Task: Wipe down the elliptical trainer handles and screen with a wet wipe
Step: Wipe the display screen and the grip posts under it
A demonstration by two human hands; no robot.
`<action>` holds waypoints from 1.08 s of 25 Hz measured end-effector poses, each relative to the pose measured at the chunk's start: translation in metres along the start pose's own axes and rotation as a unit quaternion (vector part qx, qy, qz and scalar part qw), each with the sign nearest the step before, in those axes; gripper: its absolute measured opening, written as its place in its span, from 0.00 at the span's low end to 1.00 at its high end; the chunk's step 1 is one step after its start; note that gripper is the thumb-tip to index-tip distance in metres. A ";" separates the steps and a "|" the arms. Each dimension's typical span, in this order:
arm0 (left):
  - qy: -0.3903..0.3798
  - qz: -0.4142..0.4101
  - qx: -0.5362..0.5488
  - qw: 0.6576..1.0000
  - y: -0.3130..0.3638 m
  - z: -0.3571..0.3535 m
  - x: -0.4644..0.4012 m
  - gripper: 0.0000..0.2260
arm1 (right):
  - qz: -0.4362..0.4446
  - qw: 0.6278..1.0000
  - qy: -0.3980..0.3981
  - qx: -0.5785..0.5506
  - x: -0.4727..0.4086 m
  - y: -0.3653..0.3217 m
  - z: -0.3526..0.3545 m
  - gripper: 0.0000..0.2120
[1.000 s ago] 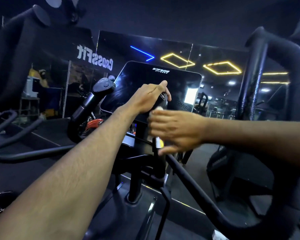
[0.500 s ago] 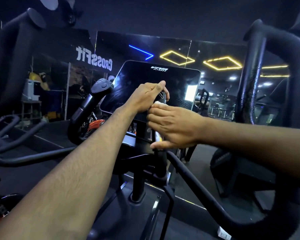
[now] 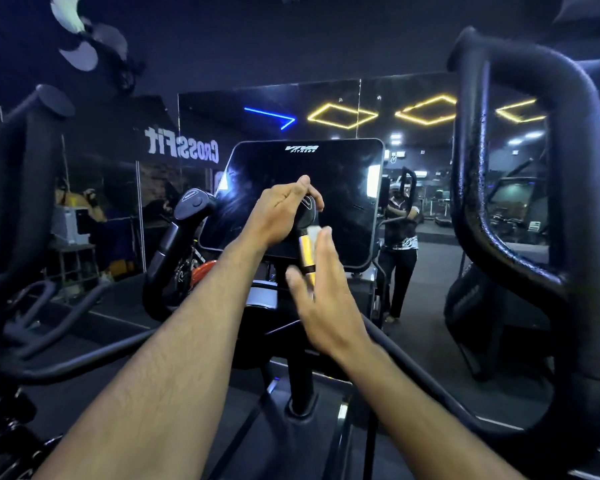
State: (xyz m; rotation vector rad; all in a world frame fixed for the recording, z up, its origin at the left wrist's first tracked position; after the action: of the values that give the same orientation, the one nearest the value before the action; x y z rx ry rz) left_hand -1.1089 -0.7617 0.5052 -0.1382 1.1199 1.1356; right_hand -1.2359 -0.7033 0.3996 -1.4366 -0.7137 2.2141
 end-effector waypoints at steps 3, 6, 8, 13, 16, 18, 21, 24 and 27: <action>0.004 0.003 0.000 1.000 -0.002 0.001 -0.001 0.25 | -0.149 0.946 0.026 -0.286 -0.054 0.006 0.016 0.23; -0.001 -0.001 0.011 1.000 -0.001 -0.001 -0.001 0.24 | -0.277 0.829 -0.084 -0.479 -0.062 0.014 0.011 0.38; -0.001 0.000 0.016 1.000 0.000 -0.002 -0.001 0.23 | -0.301 0.800 -0.148 -0.497 -0.043 0.023 0.006 0.42; 0.010 -0.011 0.029 0.999 -0.002 0.000 -0.003 0.22 | -0.307 0.752 -0.175 -0.557 -0.057 0.027 -0.008 0.46; 0.003 -0.006 0.011 1.000 -0.002 0.000 0.000 0.23 | -0.303 0.736 -0.161 -0.584 -0.076 0.023 -0.016 0.46; 0.004 -0.012 0.004 1.000 0.001 0.003 0.001 0.24 | -0.287 0.742 -0.173 -0.581 -0.075 0.024 -0.018 0.43; -0.001 -0.015 -0.004 1.000 0.004 0.001 0.000 0.23 | -0.315 0.743 -0.162 -0.568 -0.051 0.034 -0.018 0.41; 0.004 -0.015 -0.007 1.000 0.002 0.003 0.001 0.22 | -0.334 0.757 -0.115 -0.550 -0.017 0.042 -0.020 0.39; 0.003 -0.018 -0.006 1.000 0.003 0.002 0.001 0.22 | -0.313 0.813 -0.022 -0.490 -0.007 0.049 -0.016 0.38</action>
State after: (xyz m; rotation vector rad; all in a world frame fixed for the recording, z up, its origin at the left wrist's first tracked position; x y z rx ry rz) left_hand -1.1105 -0.7584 0.5065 -0.1708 1.1129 1.1100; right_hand -1.2214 -0.7425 0.3695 -1.2053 -2.1831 1.3400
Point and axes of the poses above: each hand's wrist, its own x-axis away from the middle knuckle, its own z-axis out of the back of the hand, y = z × x, the point moved 7 cm from there along -x, towards the middle knuckle, and after that the axes turned 13 degrees about -x, right-handed, at the moved point
